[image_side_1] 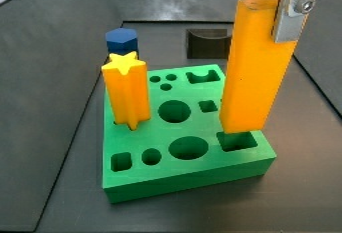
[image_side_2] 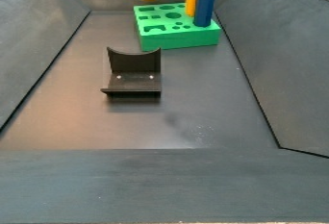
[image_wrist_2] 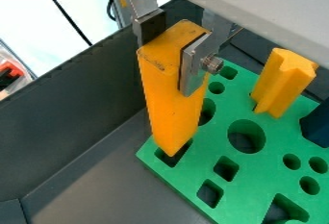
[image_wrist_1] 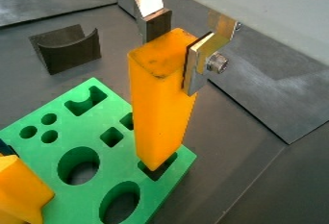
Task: Pick up the rectangle object. Move up. Move to above the board. Insert the rectangle object.
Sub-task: Insert the rectangle object.
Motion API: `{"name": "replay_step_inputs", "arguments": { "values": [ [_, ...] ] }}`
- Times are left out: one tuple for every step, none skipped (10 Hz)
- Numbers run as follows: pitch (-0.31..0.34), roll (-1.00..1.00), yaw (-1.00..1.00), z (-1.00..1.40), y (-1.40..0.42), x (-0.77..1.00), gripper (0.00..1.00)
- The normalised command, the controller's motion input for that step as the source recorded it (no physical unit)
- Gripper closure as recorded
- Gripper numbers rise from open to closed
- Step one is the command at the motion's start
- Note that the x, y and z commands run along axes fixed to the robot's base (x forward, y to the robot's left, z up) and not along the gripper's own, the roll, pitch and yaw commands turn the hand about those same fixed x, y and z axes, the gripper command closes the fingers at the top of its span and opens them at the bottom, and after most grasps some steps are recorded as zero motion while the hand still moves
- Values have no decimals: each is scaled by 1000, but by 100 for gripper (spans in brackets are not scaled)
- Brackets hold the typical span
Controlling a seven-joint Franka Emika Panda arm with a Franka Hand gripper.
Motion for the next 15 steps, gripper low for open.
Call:
{"name": "replay_step_inputs", "arguments": {
  "values": [
    [-4, 0, 0, -11, 0, 0, 100],
    [0, 0, 0, -29, -31, 0, 100],
    [0, 0, 0, -49, -77, 0, 100],
    [-11, 0, 0, -106, -151, 183, 100],
    [-19, 26, 0, -209, -43, 229, 100],
    [-34, 17, 71, -257, 0, 226, 100],
    [-41, 29, 60, -271, 0, 143, 100],
    [-24, 54, 80, -260, 0, 43, 100],
    [-21, 49, 69, -229, 0, 0, 100],
    [0, 0, -11, 0, 0, 0, 100],
    [-14, 0, 0, -9, 0, 0, 100],
    [-66, 0, 0, -149, 0, 0, 100],
    [-67, 0, 14, -243, -14, 0, 100],
    [-66, 1, 129, -320, 0, 0, 100],
    [-76, 6, 246, -360, 0, -114, 100]
  ]
}}
